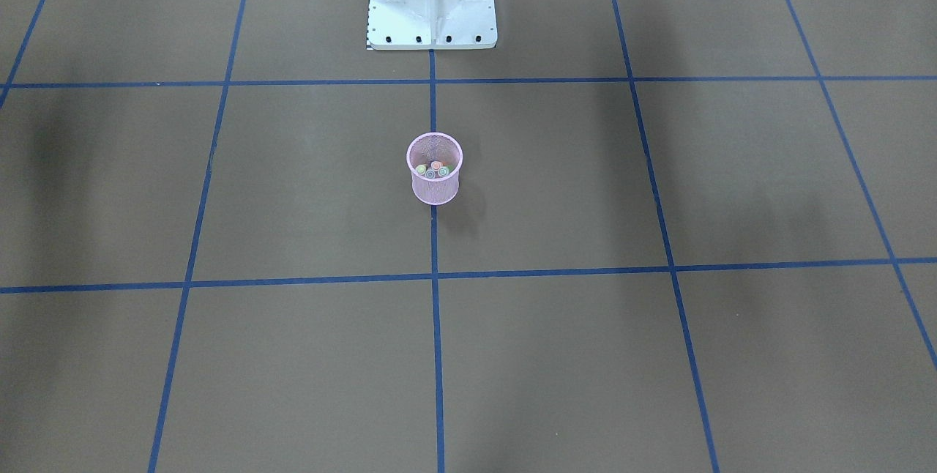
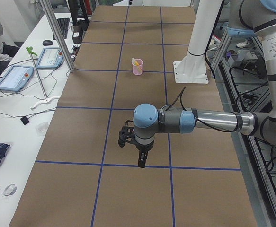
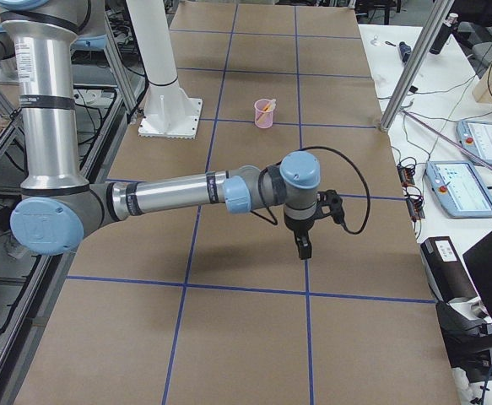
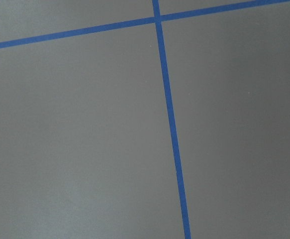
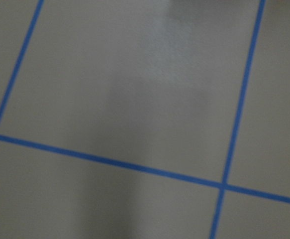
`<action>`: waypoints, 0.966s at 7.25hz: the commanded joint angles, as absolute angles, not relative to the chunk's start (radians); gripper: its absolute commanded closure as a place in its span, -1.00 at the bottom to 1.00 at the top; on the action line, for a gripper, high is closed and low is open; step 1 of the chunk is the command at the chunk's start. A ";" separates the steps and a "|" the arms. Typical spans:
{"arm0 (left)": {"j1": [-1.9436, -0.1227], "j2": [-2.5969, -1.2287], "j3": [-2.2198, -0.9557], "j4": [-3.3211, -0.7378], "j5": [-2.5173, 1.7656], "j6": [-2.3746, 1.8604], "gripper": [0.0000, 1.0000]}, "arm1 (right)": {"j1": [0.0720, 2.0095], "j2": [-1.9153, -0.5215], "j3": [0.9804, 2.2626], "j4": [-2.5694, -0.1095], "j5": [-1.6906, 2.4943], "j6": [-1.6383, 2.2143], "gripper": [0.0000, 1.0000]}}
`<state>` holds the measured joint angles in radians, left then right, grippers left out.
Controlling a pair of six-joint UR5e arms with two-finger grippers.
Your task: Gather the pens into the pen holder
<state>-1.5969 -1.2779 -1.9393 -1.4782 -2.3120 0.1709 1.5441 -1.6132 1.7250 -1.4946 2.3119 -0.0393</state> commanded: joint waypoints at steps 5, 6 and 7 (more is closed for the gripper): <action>-1.597 -1.269 -1.934 -1.477 -2.307 0.175 -1.00 | 1.666 -1.810 1.746 -1.559 2.312 -0.146 -1.00; -1.597 -1.269 -1.936 -1.479 -2.309 0.176 -1.00 | 1.666 -1.796 1.747 -1.562 2.290 -0.144 -1.00; -1.597 -1.269 -1.937 -1.477 -2.312 0.178 -1.00 | 1.666 -1.786 1.747 -1.562 2.289 -0.143 -1.00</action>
<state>-1.5968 -1.2693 -1.9358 -1.4779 -2.3090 0.1763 1.6658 -1.7964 1.7449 -1.5601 2.2969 -0.1428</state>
